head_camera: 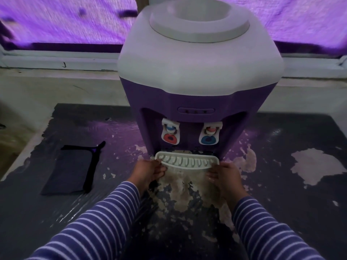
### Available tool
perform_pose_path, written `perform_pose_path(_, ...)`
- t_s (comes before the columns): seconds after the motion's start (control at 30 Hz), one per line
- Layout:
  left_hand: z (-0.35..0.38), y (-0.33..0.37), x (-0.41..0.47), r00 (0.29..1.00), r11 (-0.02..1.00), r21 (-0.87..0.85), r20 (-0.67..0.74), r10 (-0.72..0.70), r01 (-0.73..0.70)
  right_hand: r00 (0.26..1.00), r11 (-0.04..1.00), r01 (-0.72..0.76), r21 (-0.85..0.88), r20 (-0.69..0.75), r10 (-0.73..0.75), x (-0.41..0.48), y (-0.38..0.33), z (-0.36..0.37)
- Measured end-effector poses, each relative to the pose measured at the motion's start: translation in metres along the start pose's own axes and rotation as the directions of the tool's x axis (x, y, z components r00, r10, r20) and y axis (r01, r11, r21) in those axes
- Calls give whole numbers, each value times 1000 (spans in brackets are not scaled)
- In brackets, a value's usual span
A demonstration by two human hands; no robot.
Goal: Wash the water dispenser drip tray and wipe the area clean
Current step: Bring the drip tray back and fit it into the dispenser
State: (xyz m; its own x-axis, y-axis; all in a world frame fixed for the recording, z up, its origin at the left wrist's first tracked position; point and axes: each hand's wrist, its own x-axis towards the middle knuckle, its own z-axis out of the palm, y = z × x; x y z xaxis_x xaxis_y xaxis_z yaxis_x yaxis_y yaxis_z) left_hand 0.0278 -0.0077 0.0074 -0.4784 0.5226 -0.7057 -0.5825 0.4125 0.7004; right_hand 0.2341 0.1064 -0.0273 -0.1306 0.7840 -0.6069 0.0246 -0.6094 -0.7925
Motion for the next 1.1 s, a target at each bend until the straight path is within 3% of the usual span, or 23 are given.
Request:
perform_pose_path(0.3, 4, 4, 6, 1000, 1000, 1, -24, 19, -19, 999, 1000, 25, -13, -42, -25, 8, -6, 8)
perform_pose_path(0.6, 11, 13, 9, 999, 1000, -15, -39, 11, -11, 998, 996, -67, 57, 19, 66, 12, -18, 14)
perform_pose_path(0.8, 11, 14, 7, 1000, 1000, 6, -23, 11, -11, 998, 997, -57, -49, -12, 57, 14, -21, 15)
perform_pose_path(1.1, 12, 12, 6, 1000, 999, -47, -17, 2, -2, 995, 994, -84, 65, -43, 87, 13, -17, 18)
